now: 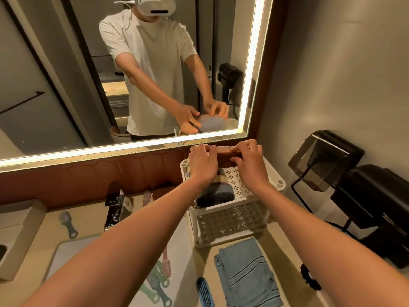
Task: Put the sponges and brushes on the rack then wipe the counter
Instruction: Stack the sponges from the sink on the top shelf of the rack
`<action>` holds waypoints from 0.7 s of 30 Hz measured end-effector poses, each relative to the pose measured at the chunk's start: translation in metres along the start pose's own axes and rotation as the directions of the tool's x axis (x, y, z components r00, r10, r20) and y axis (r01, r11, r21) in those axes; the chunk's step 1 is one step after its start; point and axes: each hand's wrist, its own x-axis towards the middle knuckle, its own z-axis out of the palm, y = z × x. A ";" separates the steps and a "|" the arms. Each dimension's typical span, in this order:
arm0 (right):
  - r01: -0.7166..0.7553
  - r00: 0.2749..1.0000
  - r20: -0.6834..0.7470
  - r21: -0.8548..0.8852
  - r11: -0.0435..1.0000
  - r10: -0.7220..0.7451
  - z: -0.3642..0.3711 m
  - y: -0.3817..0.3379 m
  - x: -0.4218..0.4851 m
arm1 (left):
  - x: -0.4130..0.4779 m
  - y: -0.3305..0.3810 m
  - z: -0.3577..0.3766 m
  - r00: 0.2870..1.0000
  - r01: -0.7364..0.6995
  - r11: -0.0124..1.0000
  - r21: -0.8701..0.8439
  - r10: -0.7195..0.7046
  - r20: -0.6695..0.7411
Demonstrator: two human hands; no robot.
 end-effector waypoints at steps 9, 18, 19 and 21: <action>-0.028 0.999 -0.030 -0.134 0.991 0.024 0.002 0.024 0.018 | 0.001 -0.016 0.007 0.967 -0.249 0.903 0.350 0.212 0.141; -0.061 0.998 0.006 -0.218 0.974 0.064 0.026 0.044 0.025 | -0.001 -0.023 0.015 0.941 -0.295 0.791 0.537 0.142 0.308; -0.057 0.998 0.008 -0.216 0.975 0.060 0.029 0.045 0.026 | -0.001 -0.022 0.015 0.937 -0.300 0.784 0.543 0.134 0.323; -0.060 0.998 0.009 -0.206 0.977 0.064 0.033 0.047 0.028 | -0.002 -0.022 0.017 0.933 -0.298 0.778 0.553 0.115 0.341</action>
